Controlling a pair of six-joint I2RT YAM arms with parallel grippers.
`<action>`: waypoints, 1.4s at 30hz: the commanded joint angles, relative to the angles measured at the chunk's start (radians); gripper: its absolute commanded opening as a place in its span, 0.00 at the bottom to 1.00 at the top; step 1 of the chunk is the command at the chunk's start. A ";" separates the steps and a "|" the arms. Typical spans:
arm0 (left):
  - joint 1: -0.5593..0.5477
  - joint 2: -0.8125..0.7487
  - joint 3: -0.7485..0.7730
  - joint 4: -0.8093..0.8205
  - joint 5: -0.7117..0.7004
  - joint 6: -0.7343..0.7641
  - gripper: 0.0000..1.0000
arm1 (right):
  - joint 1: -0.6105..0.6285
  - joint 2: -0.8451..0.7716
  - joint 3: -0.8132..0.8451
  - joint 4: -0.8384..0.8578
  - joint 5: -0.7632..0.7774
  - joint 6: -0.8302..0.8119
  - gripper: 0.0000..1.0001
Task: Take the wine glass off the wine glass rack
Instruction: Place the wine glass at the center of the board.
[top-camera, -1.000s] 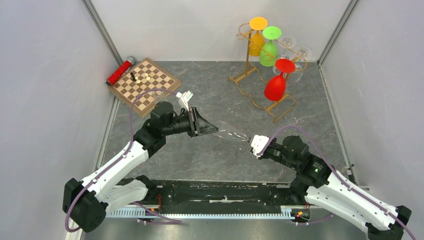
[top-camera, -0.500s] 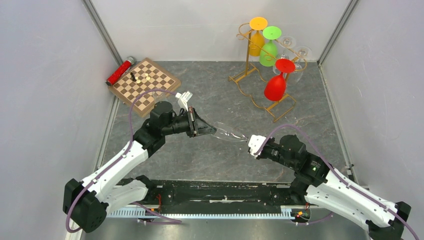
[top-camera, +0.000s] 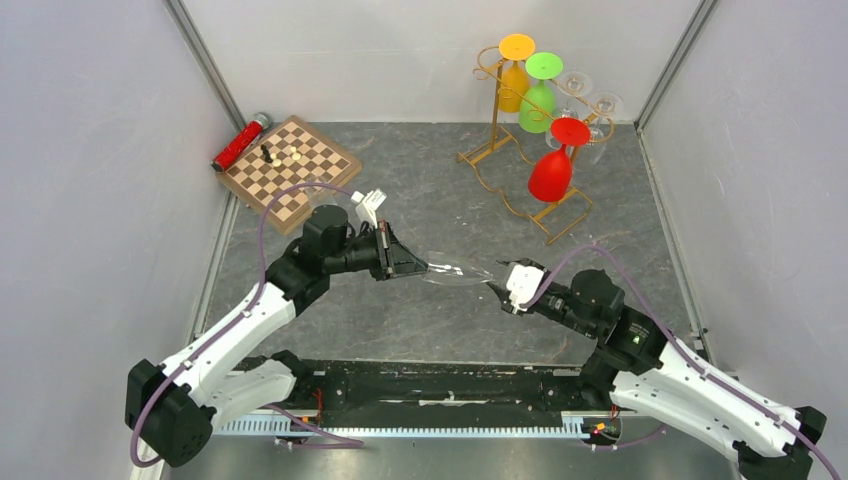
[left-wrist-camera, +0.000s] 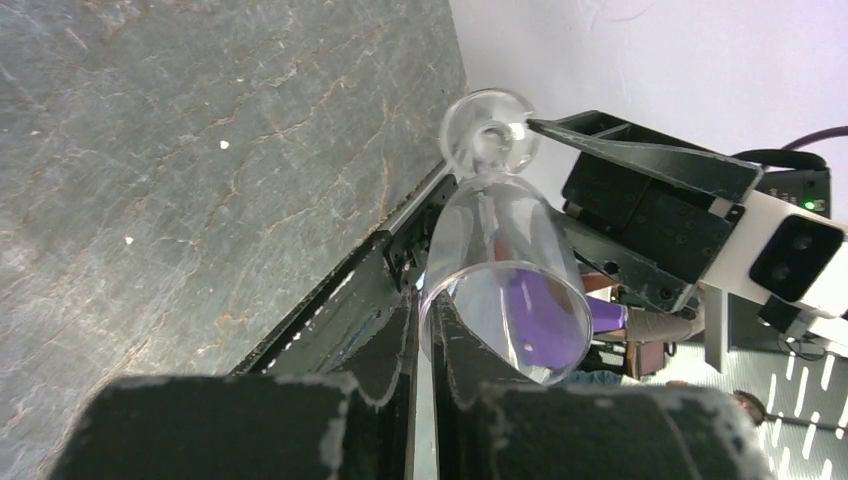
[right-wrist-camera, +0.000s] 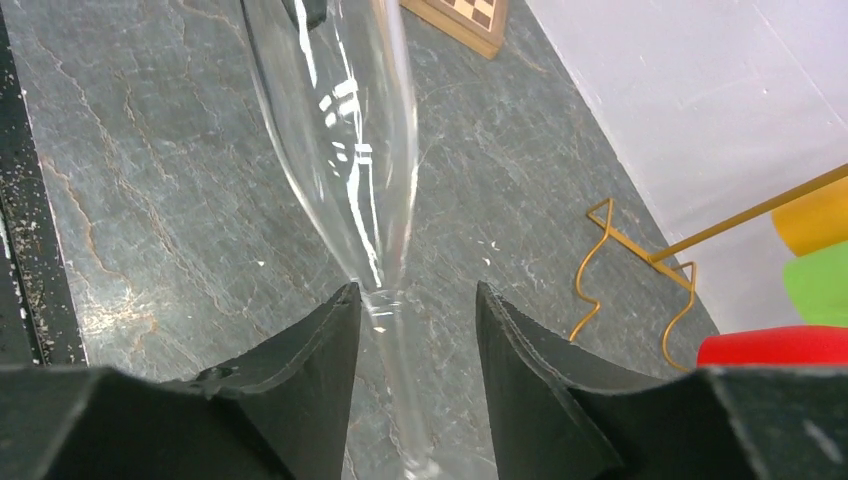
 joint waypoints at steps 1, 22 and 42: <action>-0.006 -0.034 0.058 -0.071 -0.045 0.084 0.02 | 0.003 -0.041 0.067 0.049 -0.014 0.025 0.50; -0.005 -0.104 0.370 -0.709 -0.466 0.359 0.02 | 0.004 -0.097 0.049 0.048 0.077 0.109 0.56; -0.006 0.006 0.555 -1.048 -1.032 0.447 0.02 | 0.003 0.148 0.208 -0.168 0.230 0.435 0.63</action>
